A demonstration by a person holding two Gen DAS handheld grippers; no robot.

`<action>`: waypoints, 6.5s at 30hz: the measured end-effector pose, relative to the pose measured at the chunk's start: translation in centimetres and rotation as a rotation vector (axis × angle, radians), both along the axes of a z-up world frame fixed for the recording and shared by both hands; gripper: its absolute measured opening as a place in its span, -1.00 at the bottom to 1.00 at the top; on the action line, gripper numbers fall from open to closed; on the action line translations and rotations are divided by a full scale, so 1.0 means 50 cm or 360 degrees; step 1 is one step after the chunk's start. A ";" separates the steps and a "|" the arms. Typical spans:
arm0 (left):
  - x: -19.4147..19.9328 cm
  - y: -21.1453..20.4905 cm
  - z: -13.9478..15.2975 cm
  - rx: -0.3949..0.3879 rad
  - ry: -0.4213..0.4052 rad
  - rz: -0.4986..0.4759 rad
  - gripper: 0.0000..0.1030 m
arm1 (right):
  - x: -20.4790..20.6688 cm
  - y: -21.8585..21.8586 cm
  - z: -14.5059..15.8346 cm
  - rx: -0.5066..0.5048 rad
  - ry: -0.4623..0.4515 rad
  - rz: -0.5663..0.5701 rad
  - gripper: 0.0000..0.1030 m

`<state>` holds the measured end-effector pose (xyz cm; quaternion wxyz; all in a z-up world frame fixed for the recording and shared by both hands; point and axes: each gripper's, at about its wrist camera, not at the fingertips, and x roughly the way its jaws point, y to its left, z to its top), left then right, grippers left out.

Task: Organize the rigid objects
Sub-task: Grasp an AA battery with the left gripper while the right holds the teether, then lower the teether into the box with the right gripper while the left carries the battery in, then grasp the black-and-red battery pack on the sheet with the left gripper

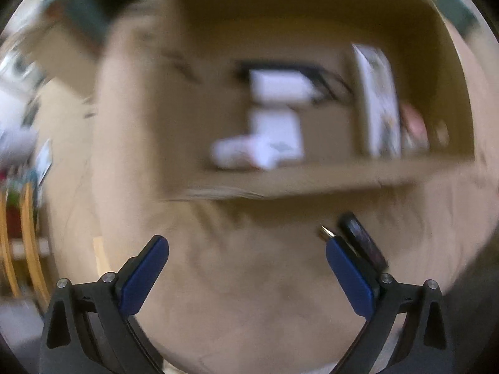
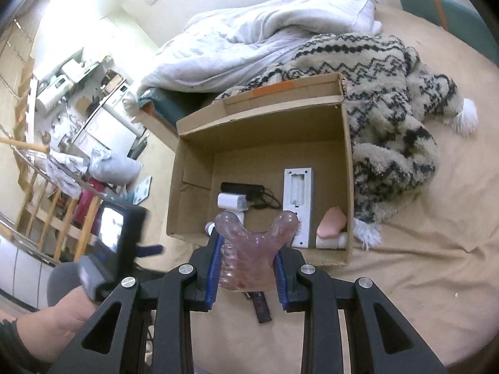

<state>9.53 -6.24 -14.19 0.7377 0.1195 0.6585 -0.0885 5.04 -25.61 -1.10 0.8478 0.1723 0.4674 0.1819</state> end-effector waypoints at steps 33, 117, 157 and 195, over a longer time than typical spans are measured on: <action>-0.009 -0.116 -0.091 0.0147 0.0270 -0.0560 -0.23 | -0.004 0.015 0.011 0.0006 -0.0037 0.0057 -0.40; 0.188 -0.027 0.081 0.0022 -0.0616 0.0204 -0.22 | 0.236 0.058 -0.178 -0.0350 0.0298 -0.0084 -0.40; 0.092 0.019 0.161 -0.0047 -0.0589 0.0410 0.28 | 0.166 0.024 -0.038 -0.0256 0.0095 -0.0166 0.70; -0.085 -0.174 -0.108 -0.0078 0.0029 0.0775 -0.65 | 0.083 -0.011 0.016 -0.0137 0.0179 -0.0229 0.69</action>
